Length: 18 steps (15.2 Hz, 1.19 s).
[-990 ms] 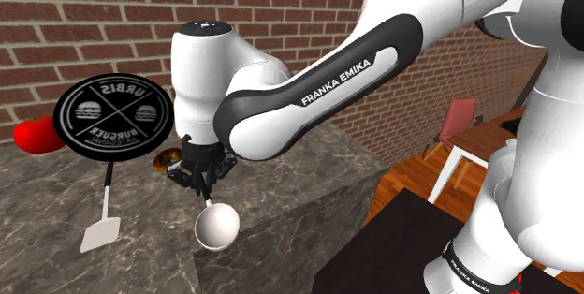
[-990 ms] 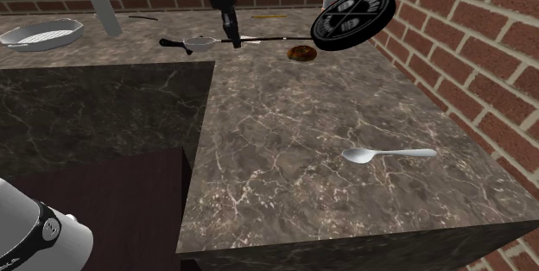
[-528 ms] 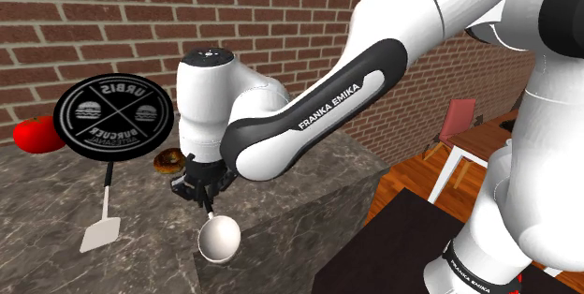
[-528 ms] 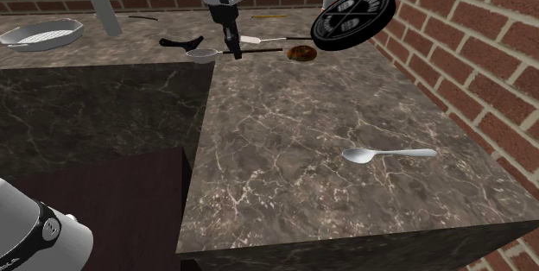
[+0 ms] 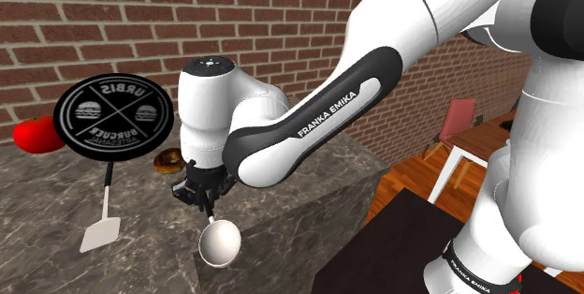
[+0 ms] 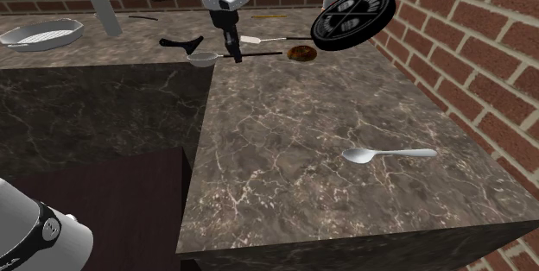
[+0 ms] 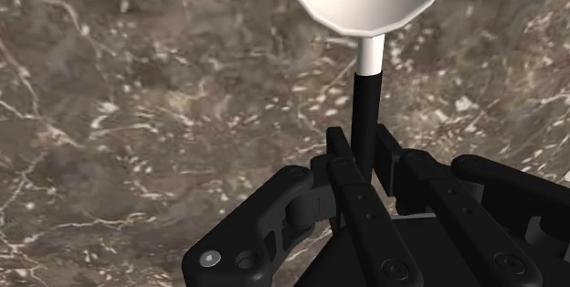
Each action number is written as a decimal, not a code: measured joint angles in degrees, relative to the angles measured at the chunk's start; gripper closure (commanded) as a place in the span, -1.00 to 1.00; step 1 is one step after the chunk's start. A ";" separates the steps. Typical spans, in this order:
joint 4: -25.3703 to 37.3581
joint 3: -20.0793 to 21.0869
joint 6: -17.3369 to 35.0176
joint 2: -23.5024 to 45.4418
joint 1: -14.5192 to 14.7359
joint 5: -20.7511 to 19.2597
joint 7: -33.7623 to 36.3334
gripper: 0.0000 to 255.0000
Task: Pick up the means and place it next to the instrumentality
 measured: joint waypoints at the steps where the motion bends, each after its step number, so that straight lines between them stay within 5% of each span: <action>1: 0.00 0.00 0.00 0.00 0.00 0.00 0.00 -1.00; 18: 0.57 1.27 -5.47 -5.53 -0.67 3.94 -2.61 -1.00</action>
